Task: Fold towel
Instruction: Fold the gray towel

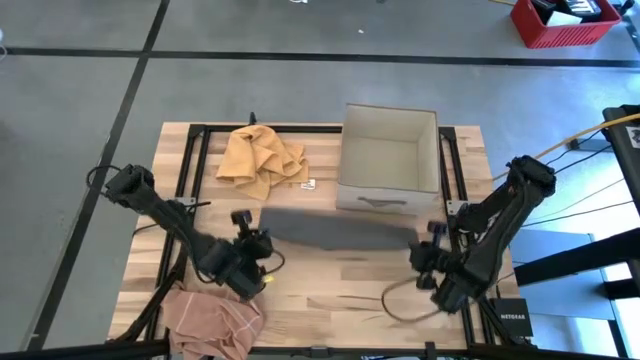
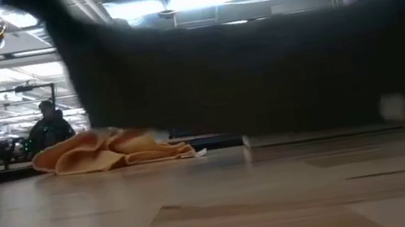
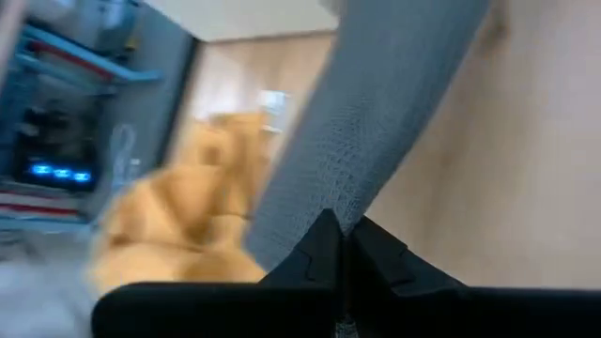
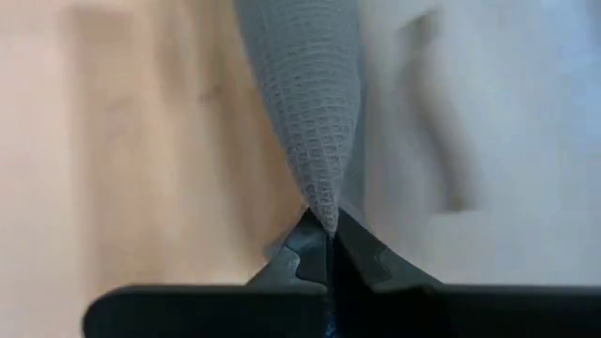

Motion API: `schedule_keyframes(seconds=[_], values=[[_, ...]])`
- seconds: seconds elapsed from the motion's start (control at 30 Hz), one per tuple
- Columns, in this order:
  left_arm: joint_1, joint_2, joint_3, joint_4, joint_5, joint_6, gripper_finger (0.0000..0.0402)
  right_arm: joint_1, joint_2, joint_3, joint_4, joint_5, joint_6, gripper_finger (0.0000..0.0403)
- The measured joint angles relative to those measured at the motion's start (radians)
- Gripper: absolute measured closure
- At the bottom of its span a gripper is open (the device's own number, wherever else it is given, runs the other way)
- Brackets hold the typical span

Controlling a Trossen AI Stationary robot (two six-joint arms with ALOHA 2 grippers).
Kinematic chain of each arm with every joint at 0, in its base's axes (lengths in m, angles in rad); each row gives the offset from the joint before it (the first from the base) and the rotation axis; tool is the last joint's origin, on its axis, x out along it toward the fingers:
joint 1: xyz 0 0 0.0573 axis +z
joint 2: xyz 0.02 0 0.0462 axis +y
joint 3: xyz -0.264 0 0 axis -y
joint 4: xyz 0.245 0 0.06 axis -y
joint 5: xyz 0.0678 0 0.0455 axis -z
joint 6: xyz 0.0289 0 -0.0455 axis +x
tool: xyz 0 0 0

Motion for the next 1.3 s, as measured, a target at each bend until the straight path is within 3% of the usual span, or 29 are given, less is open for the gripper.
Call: schedule_keyframes(seconds=[0.1, 0.2, 0.33, 0.5, 0.63, 0.77, 0.9, 1.0, 1.07, 1.1, 1.23, 1.3], values=[[-0.059, 0.045, -0.12, 0.184, 0.056, -0.025, 0.0399, 0.055, 0.031, -0.111, 0.236, -0.082, -0.004, 0.0402], [-0.104, 0.099, -0.208, 0.333, 0.175, -0.006, 0.0396, 0.098, 0.071, -0.186, 0.418, -0.152, -0.011, 0.0402], [-0.143, 0.146, -0.238, 0.428, 0.296, -0.004, 0.0398, 0.125, 0.115, -0.2, 0.521, -0.18, 0.009, 0.0399], [-0.175, 0.152, -0.238, 0.52, 0.332, 0.007, 0.0396, 0.123, 0.128, -0.2, 0.604, -0.263, 0.005, 0.0388], [-0.168, 0.15, -0.236, 0.543, 0.375, 0.037, 0.0375, 0.123, 0.128, -0.2, 0.617, -0.283, 0.032, 0.0374], [-0.139, 0.15, -0.234, 0.542, 0.527, 0.003, 0.0323, 0.125, 0.119, -0.197, 0.604, -0.357, 0.114, 0.0335], [-0.102, 0.14, -0.185, 0.475, 0.775, 0.005, 0.0271, 0.111, 0.095, -0.135, 0.521, -0.584, 0.178, 0.0285], [-0.076, 0.11, -0.12, 0.4, 0.837, -0.036, 0.025, 0.093, 0.077, -0.064, 0.436, -0.686, 0.214, 0.0259], [-0.061, 0.08, -0.085, 0.381, 0.78, -0.018, 0.0245, 0.077, 0.068, -0.014, 0.382, -0.628, 0.203, 0.025], [-0.056, 0.064, -0.074, 0.389, 0.709, 0.003, 0.0244, 0.069, 0.067, 0.005, 0.366, -0.545, 0.167, 0.0248], [-0.03, 0.029, -0.079, 0.448, 0.345, 0.108, 0.0243, 0.038, 0.07, 0.005, 0.415, -0.074, -0.031, 0.025], [-0.01, 0.032, -0.105, 0.472, 0.245, 0.116, 0.0243, -0.002, 0.073, -0.036, 0.522, 0.085, -0.123, 0.0254]])
